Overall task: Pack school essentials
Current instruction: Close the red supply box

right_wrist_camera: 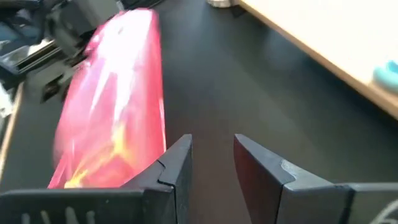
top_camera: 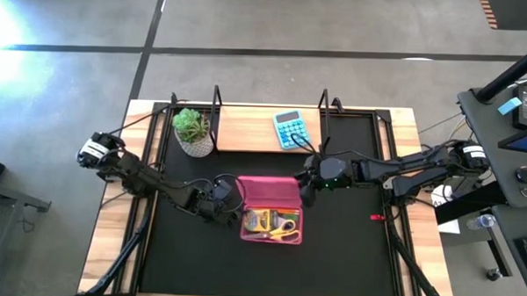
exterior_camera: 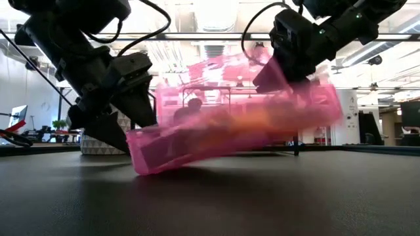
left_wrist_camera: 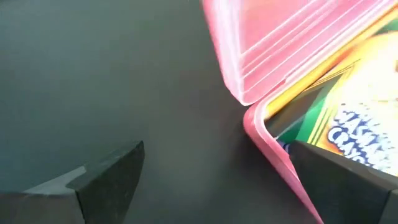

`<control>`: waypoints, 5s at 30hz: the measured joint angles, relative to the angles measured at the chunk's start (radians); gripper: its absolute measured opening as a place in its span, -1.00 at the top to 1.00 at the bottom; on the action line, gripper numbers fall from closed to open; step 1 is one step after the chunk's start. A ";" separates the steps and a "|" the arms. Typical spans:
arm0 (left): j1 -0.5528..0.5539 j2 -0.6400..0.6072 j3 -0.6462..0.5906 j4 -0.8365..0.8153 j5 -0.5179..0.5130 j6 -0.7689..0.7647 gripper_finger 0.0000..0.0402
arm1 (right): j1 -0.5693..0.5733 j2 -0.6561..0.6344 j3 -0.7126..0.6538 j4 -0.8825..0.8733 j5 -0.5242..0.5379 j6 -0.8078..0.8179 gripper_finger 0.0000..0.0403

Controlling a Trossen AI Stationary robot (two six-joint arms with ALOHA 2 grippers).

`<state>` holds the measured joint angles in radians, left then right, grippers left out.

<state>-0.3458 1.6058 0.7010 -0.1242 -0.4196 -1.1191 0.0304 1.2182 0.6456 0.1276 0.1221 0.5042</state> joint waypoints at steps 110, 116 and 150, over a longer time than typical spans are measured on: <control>-0.153 0.130 0.331 -0.051 0.027 0.114 -0.94 | 0.410 0.511 0.377 0.096 -0.013 0.220 0.46; -0.153 0.130 0.328 -0.053 0.025 0.118 -0.94 | 0.411 0.597 0.474 0.011 0.026 0.205 0.46; -0.154 0.229 0.324 -0.079 0.018 0.264 -0.94 | 0.410 0.647 0.499 -0.170 0.062 0.127 0.46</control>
<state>-0.4995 1.8353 1.0248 -0.2034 -0.4019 -0.8549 0.4408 1.8656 1.1445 -0.0419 0.1841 0.6316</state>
